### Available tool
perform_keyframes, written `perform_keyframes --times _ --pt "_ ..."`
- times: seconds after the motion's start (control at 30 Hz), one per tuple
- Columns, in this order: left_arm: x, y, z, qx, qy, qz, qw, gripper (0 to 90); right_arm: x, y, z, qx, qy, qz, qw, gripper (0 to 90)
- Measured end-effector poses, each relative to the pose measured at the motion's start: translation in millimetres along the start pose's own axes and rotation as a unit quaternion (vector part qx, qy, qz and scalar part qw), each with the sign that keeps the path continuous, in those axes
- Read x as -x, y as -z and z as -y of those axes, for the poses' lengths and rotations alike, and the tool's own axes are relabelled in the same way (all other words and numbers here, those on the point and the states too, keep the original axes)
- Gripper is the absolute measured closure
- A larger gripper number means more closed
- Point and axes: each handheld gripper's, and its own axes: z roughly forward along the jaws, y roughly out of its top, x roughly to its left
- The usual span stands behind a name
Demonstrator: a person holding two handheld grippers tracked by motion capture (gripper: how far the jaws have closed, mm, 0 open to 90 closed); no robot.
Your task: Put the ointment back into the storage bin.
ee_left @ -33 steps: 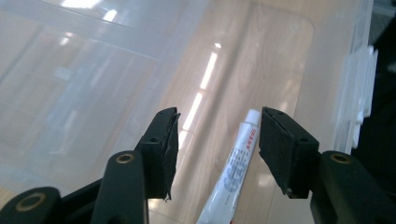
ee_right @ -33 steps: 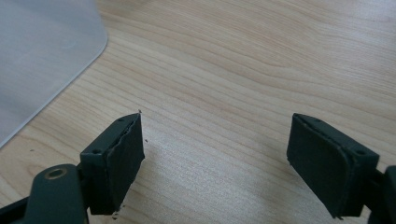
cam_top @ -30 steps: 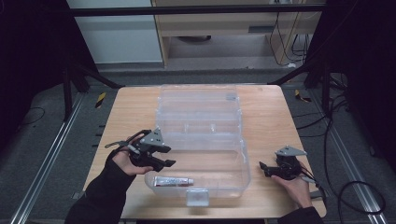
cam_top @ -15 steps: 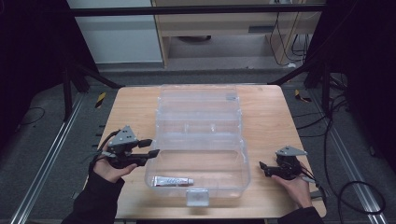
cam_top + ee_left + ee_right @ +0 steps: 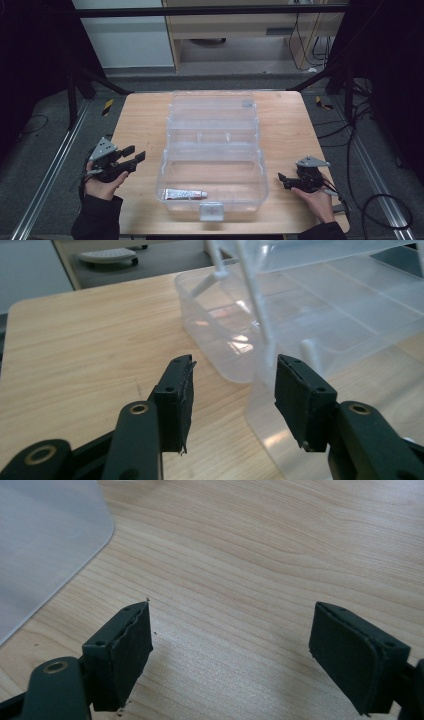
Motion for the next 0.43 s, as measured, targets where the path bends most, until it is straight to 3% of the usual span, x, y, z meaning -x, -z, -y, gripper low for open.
perform_keyframes --times 0.17,0.3,0.43 --pt "-13.7 -6.2 17.3 -0.016 0.007 -0.039 0.9991 46.4 0.5 0.7 -0.1 0.001 -0.002 0.001 1.0000 17.5" --pt "-25.8 -10.4 29.1 -0.036 0.009 -0.077 0.9963 41.6 0.8 1.8 -0.4 0.005 -0.004 0.000 1.0000 17.5" --pt "-35.3 -12.4 40.6 -0.054 0.020 -0.092 0.9941 38.7 0.7 2.3 -0.4 0.008 -0.005 -0.001 1.0000 17.6"
